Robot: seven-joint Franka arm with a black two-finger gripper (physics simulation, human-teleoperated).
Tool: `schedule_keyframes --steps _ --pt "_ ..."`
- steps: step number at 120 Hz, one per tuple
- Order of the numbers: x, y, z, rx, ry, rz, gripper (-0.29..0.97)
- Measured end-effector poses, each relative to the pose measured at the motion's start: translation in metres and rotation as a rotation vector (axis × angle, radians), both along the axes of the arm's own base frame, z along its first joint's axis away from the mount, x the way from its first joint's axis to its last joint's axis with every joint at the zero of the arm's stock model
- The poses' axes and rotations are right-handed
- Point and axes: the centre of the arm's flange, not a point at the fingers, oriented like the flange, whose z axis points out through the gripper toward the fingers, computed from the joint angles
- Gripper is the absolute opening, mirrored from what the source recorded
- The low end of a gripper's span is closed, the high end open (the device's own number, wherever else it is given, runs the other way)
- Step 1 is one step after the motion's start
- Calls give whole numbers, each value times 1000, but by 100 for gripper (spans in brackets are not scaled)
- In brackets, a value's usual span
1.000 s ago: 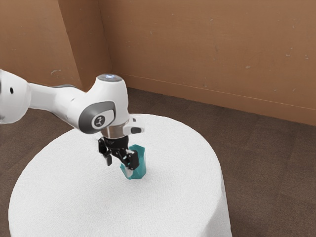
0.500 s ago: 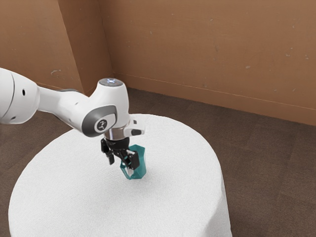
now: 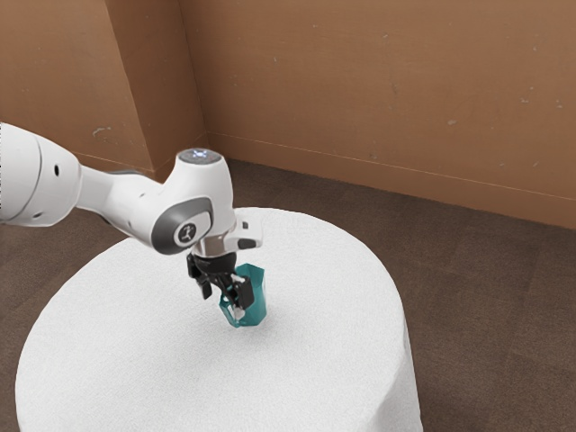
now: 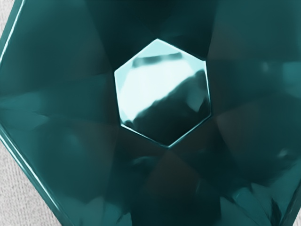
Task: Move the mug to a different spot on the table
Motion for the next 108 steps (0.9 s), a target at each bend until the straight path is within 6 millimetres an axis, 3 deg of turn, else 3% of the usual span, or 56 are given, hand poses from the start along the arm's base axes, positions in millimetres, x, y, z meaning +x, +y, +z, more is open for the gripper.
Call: schedule_keyframes --steps 76,88,108 --pt "-2 1 -11 -12 -7 -47 65" --pt "-2 1 -11 -11 -8 -52 55" --pt "-1 2 -10 -7 -13 -55 26"
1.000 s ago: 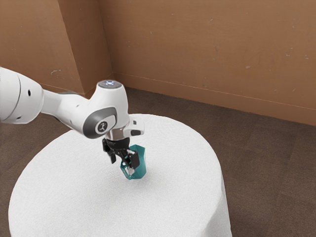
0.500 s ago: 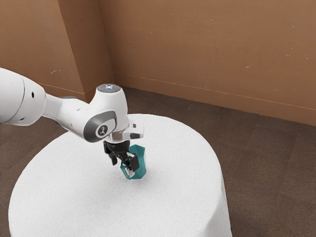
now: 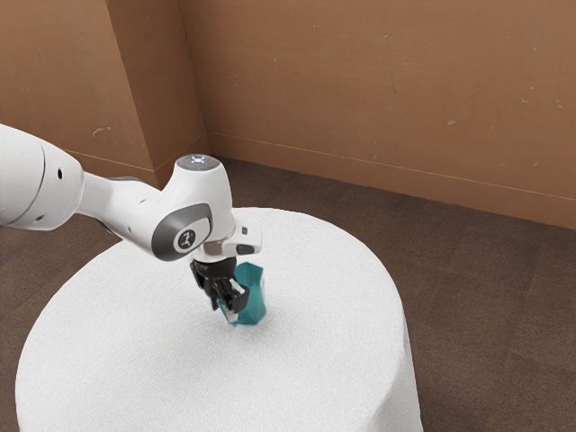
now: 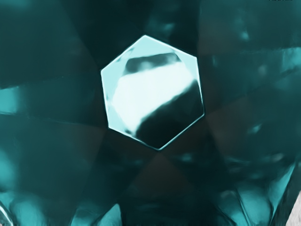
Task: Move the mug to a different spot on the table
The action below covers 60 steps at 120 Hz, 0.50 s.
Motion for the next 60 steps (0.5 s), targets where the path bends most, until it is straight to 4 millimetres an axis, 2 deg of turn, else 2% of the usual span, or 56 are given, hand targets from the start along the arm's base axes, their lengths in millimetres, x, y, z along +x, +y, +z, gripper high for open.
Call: schedule_keyframes --steps 31,60 --pt "2 -1 3 8 -11 4 10" --pt "6 -1 9 23 -42 3 2"
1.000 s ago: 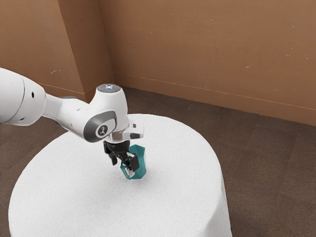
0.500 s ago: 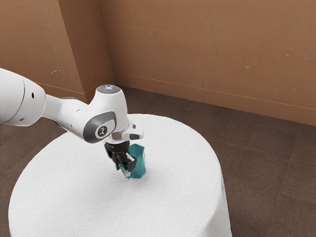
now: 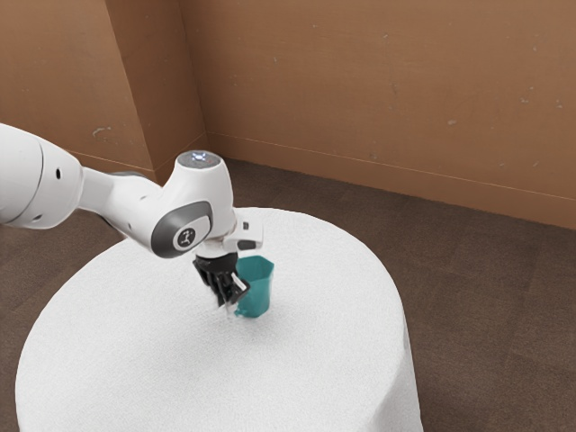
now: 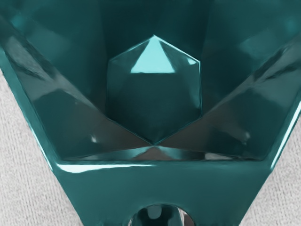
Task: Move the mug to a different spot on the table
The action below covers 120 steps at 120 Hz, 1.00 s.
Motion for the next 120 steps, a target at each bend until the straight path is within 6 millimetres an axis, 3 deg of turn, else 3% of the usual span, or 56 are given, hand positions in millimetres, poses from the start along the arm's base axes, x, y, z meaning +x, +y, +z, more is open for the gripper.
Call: schedule_keyframes --steps 34,61,72,86,106,120 --pt "9 16 22 27 -88 19 -4" --pt "11 62 26 60 -106 104 -6" --pt "9 72 28 68 -109 120 -5" --pt "-13 76 41 61 -130 143 -5" --pt "-53 74 35 44 -143 184 -6" --pt "-76 47 30 31 -145 178 -6"
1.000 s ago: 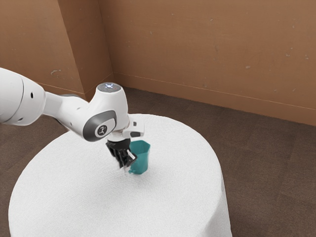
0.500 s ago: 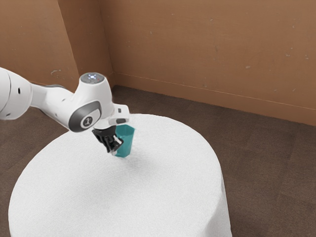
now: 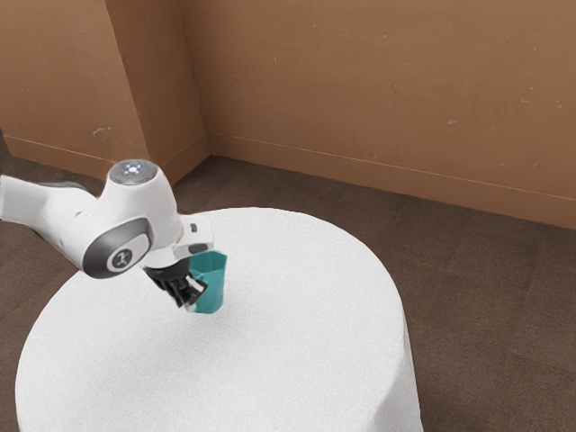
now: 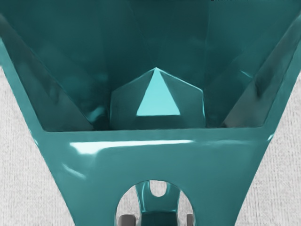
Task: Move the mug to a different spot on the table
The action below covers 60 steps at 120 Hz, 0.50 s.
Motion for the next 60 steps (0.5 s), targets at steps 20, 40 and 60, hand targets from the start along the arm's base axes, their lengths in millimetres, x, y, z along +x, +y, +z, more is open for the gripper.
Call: schedule_keyframes --steps 20,40,60 --pt "-13 -17 -6 -15 -4 36 -6" --pt "-14 -11 -8 -29 -13 108 -6" --pt "-26 -18 -19 -64 10 181 -6"
